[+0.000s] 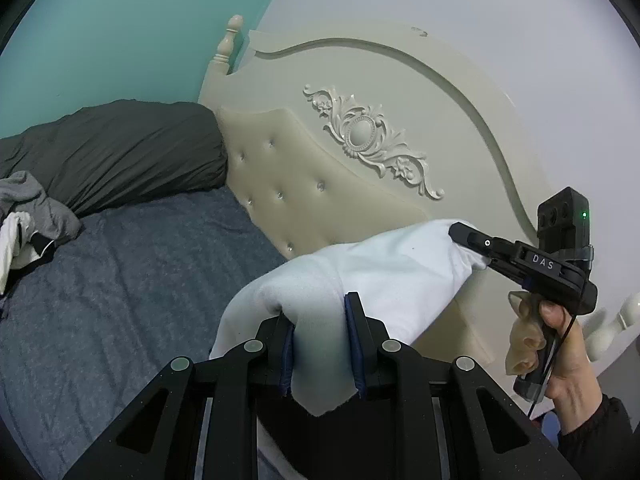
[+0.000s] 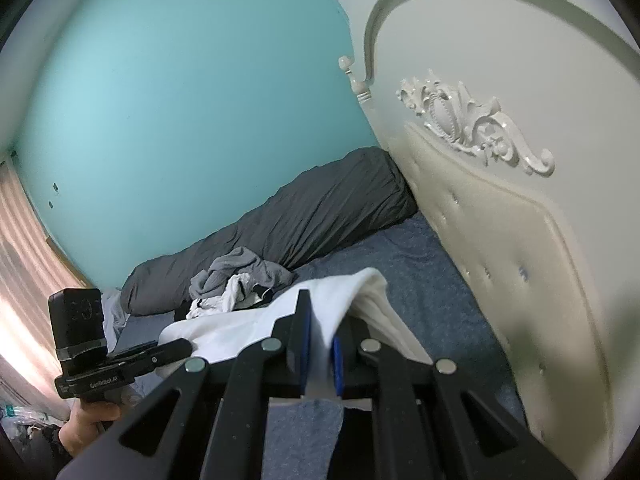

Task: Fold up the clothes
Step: 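Lift the folded white shirt with the left tool while the right tool pinches it, then carry the folded white shirt with both tools onto the folded clothes stack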

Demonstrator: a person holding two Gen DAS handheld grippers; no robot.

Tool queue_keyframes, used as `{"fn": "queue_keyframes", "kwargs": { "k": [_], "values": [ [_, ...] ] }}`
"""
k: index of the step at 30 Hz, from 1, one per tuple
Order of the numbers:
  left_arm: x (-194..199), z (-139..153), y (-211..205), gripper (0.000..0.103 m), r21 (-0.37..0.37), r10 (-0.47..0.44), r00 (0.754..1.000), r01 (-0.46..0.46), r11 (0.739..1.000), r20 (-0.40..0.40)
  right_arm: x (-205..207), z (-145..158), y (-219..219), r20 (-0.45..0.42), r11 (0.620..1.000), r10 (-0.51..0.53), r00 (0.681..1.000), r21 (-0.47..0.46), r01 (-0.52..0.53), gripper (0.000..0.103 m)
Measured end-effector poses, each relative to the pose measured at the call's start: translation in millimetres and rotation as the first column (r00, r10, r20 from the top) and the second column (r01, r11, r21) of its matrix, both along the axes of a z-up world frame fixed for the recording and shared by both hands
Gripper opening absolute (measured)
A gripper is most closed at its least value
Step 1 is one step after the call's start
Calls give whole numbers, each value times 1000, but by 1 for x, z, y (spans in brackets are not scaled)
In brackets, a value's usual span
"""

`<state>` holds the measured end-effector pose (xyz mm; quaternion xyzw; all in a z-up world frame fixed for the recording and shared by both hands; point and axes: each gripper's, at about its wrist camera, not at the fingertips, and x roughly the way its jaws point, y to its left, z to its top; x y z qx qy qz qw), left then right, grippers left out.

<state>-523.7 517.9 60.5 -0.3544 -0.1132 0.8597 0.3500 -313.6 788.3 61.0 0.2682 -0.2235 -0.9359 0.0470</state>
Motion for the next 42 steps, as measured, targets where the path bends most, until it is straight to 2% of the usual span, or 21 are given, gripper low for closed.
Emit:
{"fn": "queue_keyframes", "kwargs": {
  "k": [6,12,18,30,42],
  "values": [
    [-17,-18,21,25,-28,-4,1000,5,1000,2,-10,-14,16,-9,1000,-16,1000,15,16,8],
    [-6,-61,34,25,-48,-27,998,30,998,63,1,-48,19,58,1000,-22,998,18,21,8],
    [29,-90,42,25,-63,-75,993,81,995,97,40,-76,17,129,1000,-22,991,-8,23,8],
    [97,-112,34,25,-102,-103,988,115,988,116,100,-99,-6,182,999,17,983,-39,-10,8],
    [143,-154,32,25,-119,-136,974,159,980,183,150,-146,-11,280,996,35,959,-94,-9,8]
  ]
}}
